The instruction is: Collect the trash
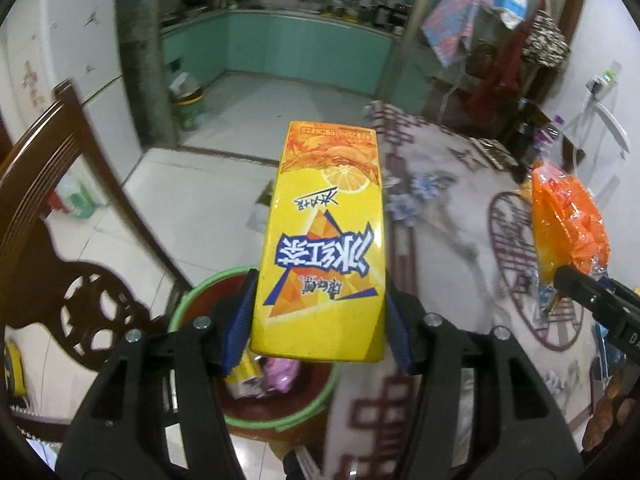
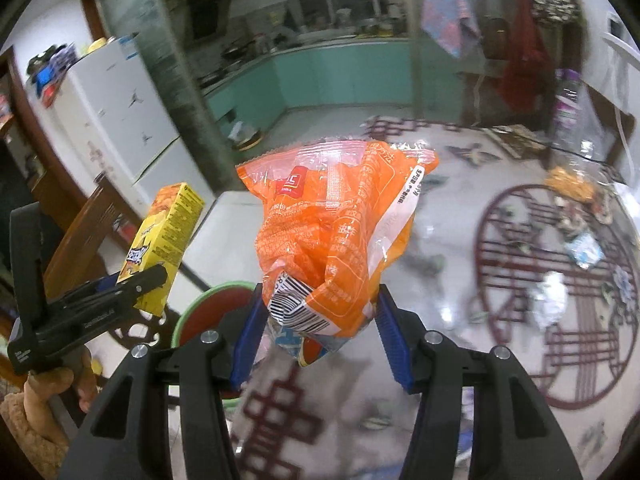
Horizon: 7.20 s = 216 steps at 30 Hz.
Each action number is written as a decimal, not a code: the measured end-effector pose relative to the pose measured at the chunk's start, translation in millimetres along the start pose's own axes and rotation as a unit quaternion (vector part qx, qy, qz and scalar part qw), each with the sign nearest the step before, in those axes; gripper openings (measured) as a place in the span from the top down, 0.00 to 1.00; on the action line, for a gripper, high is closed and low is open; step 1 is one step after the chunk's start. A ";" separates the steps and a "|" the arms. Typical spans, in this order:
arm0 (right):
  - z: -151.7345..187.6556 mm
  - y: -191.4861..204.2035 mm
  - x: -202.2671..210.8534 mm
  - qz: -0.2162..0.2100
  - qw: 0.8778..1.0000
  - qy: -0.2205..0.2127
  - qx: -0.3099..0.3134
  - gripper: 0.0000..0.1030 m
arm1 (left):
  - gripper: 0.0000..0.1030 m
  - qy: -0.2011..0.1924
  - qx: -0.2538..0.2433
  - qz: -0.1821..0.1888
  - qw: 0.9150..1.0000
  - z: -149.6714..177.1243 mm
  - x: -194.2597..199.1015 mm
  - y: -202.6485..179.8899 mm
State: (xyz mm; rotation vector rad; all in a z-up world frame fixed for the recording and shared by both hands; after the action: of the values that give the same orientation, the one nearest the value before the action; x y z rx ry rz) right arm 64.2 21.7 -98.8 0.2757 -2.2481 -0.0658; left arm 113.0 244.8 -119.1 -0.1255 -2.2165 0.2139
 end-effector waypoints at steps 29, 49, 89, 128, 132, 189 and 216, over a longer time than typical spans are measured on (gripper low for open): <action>21.9 124.4 -116.8 -0.081 0.983 0.143 0.078 0.21 | 0.27 0.051 0.064 -0.054 0.995 21.7 -23.3 119.9; 16.0 21.8 -48.4 -0.013 0.997 0.078 0.008 0.21 | 0.24 0.044 0.024 -0.008 0.999 22.1 -19.1 34.9; -42.7 -465.7 -133.7 0.062 0.987 0.100 -0.107 0.53 | 0.19 0.157 -0.131 0.087 0.975 75.9 -165.8 -409.4; 24.1 -286.7 97.5 0.117 0.989 -0.057 -0.064 0.47 | 0.56 -0.006 -0.122 0.121 0.985 47.4 -7.8 -332.0; 24.0 -265.0 103.2 0.119 0.989 -0.065 -0.057 0.47 | 0.56 -0.019 -0.119 0.126 0.985 44.3 4.0 -316.1; -1.4 103.4 -68.8 -0.017 0.993 0.055 0.100 0.46 | 0.56 -0.015 0.041 0.017 0.999 -12.3 8.3 71.0; -6.5 130.4 -85.1 -0.061 0.988 0.053 0.134 0.14 | 0.28 -0.005 0.088 -0.019 0.996 -9.3 -3.2 112.7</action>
State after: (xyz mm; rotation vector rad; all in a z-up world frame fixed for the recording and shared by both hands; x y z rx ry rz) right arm 98.7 167.8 -140.6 0.5494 -2.1316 0.1835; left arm 124.0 355.7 -138.4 0.0142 -2.1967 0.3890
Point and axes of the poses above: each gripper's, at about its wrist camera, not at the fingertips, and x roughly against the way its jaws point, y to its left, z to its underside, the point moved 2 cm from there along -x, roughly the way its jaws point, and after that the axes turned 4 degrees about x, right-handed, at the moved point
